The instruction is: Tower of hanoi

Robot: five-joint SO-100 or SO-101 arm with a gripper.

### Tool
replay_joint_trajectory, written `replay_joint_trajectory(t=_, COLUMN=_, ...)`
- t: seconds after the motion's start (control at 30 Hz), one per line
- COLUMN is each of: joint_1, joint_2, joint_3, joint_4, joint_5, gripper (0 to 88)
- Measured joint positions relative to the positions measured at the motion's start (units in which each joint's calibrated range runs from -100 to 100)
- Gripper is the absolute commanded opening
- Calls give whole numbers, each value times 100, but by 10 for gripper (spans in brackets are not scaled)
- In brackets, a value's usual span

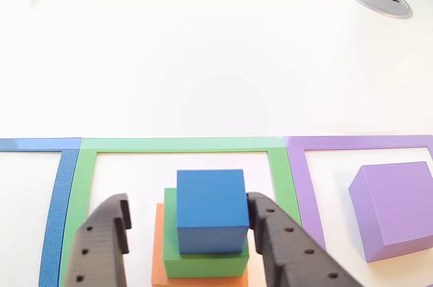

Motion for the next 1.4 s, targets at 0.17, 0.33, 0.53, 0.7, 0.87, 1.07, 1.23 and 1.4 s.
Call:
replay_joint_trajectory(t=0.17, joint_1=0, joint_2=-8, joint_3=0, joint_4=0, joint_5=0, gripper=242)
replay_joint_trajectory(t=0.33, joint_1=12, joint_2=-532, joint_3=-53, joint_4=371, joint_5=0, gripper=236)
replay_joint_trajectory(t=0.53, joint_1=363, joint_2=-2111, joint_3=-938, joint_4=2950, joint_5=54, gripper=133)
replay_joint_trajectory(t=0.7, joint_1=761, joint_2=-2854, joint_3=-2444, joint_4=5949, joint_5=36, gripper=1)
replay_joint_trajectory(t=0.87, joint_1=1182, joint_2=-3065, joint_3=-4276, joint_4=8650, joint_5=54, gripper=1)
replay_joint_trajectory(t=1.07, joint_1=1779, joint_2=-3098, joint_3=-6339, joint_4=11100, joint_5=54, gripper=1)
replay_joint_trajectory(t=1.23, joint_1=2422, joint_2=-3107, joint_3=-7543, joint_4=12382, joint_5=54, gripper=1)
replay_joint_trajectory(t=1.4, joint_1=2902, joint_2=-3225, joint_3=-8057, joint_4=12979, joint_5=54, gripper=3)
